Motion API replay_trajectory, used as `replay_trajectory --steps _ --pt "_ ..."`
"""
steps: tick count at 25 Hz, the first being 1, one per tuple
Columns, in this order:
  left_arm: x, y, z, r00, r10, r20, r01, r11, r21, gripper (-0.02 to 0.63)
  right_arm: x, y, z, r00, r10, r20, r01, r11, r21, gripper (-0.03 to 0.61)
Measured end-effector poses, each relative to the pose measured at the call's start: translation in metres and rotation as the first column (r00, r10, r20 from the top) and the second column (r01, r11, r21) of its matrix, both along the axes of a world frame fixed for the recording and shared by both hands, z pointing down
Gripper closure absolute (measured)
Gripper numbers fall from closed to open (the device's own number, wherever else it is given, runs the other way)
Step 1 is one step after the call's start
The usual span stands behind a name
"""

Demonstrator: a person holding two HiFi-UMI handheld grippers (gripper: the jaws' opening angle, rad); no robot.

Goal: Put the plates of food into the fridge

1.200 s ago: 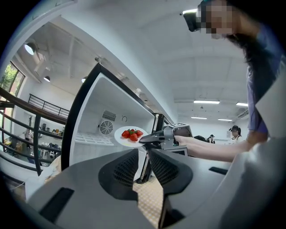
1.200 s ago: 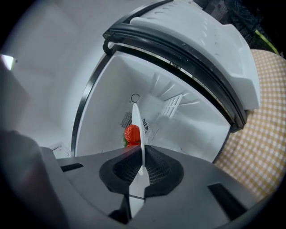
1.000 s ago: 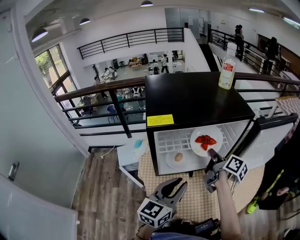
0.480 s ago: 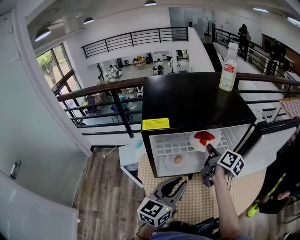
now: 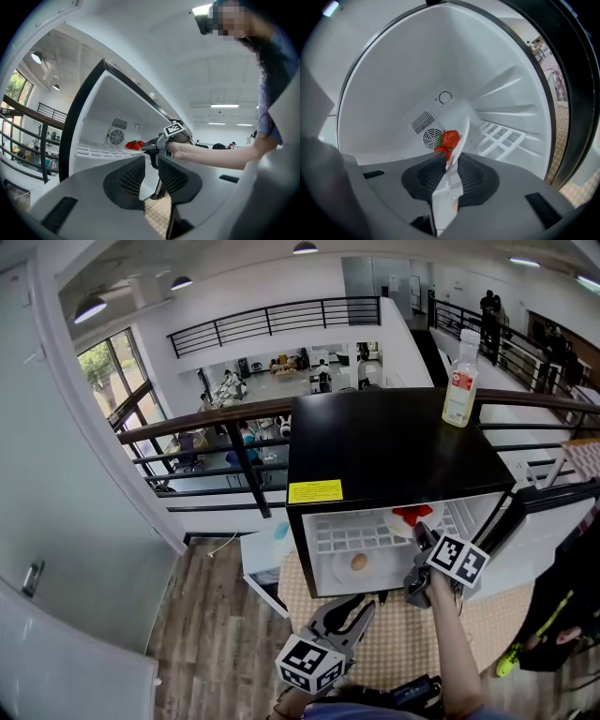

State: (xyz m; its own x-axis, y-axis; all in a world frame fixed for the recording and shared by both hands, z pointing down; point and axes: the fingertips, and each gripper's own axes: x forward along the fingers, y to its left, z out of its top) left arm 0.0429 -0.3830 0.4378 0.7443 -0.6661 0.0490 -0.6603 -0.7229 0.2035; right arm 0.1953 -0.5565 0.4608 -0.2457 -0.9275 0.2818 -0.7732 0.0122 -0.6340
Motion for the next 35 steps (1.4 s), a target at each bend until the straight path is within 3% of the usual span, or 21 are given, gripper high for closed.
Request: replay_trajectory --steps 11,16,18,19,20,21,27,35 --pt "0.000 0.002 0.003 1.000 -0.011 -0.005 0.011 1.000 -0.009 0.522 0.004 0.007 0.000 0.995 -0.026 -0.096 0.022 0.999 -0.042 0.475" --pt "0.002 0.004 0.004 1.000 -0.009 -0.006 0.009 1.000 -0.009 0.522 0.006 0.012 0.003 0.983 -0.037 -0.181 0.027 0.998 -0.054 0.450" --pt "0.003 0.005 0.006 1.000 -0.010 -0.005 0.010 1.000 -0.012 0.522 0.008 0.012 0.004 0.970 -0.038 -0.240 0.025 0.998 -0.058 0.427" --pt "0.003 0.005 0.007 1.000 -0.010 -0.004 0.010 1.000 -0.014 0.522 0.009 0.013 0.005 0.961 -0.045 -0.271 0.029 0.998 -0.061 0.388" --pt "0.004 0.005 0.007 1.000 -0.010 -0.003 0.010 1.000 -0.015 0.522 0.009 0.013 0.006 0.954 -0.055 -0.294 0.038 0.997 -0.065 0.306" --pt "0.004 0.005 0.007 1.000 -0.010 -0.003 0.010 1.000 -0.016 0.522 0.008 0.013 0.008 0.950 -0.065 -0.304 0.046 0.997 -0.069 0.292" --pt "0.005 0.006 0.005 1.000 -0.009 -0.005 0.009 1.000 -0.014 0.522 0.009 0.019 0.008 0.963 -0.058 -0.265 0.042 0.997 -0.065 0.291" --pt "0.000 0.005 0.006 1.000 -0.024 -0.002 0.024 1.000 -0.017 0.522 0.024 0.023 0.003 0.931 -0.004 -0.364 -0.015 0.999 -0.051 0.272"
